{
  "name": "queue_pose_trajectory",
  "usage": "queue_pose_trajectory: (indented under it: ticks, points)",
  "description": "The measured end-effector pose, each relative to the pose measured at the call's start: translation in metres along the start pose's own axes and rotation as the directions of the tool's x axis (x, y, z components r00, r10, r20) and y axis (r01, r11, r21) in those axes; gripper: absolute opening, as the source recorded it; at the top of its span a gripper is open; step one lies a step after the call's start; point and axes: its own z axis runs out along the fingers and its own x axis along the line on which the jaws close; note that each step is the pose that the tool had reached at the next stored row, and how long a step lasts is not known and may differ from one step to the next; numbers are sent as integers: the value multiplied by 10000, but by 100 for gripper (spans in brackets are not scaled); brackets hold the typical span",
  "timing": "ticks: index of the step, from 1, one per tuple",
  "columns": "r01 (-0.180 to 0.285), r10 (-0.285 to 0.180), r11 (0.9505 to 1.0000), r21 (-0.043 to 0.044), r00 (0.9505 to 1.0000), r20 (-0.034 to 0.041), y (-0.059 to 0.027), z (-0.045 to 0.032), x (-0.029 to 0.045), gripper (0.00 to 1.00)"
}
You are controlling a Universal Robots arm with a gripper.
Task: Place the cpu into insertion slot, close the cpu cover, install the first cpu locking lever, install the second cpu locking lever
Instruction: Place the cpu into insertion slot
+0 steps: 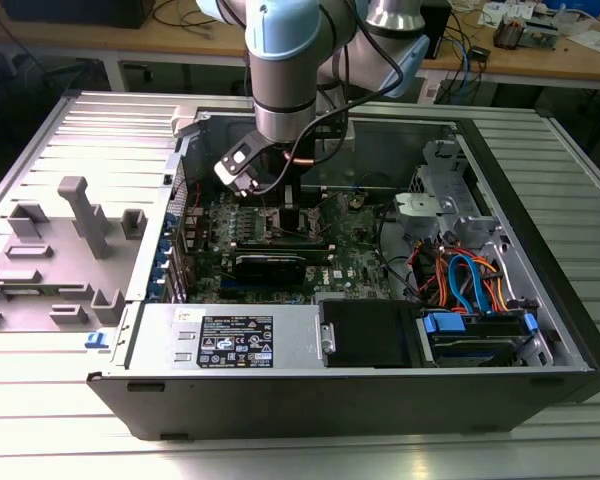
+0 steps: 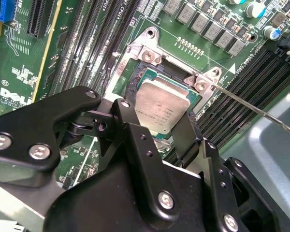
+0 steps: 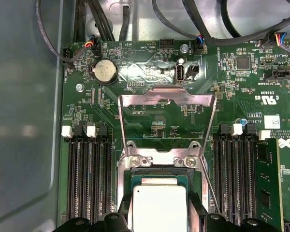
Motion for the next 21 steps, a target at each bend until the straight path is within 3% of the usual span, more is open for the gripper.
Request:
queue_pose_trajectory:
  ticks: [21]
  points:
    - [0,0,10000,1,10000,-64,6,-4,-45,54]
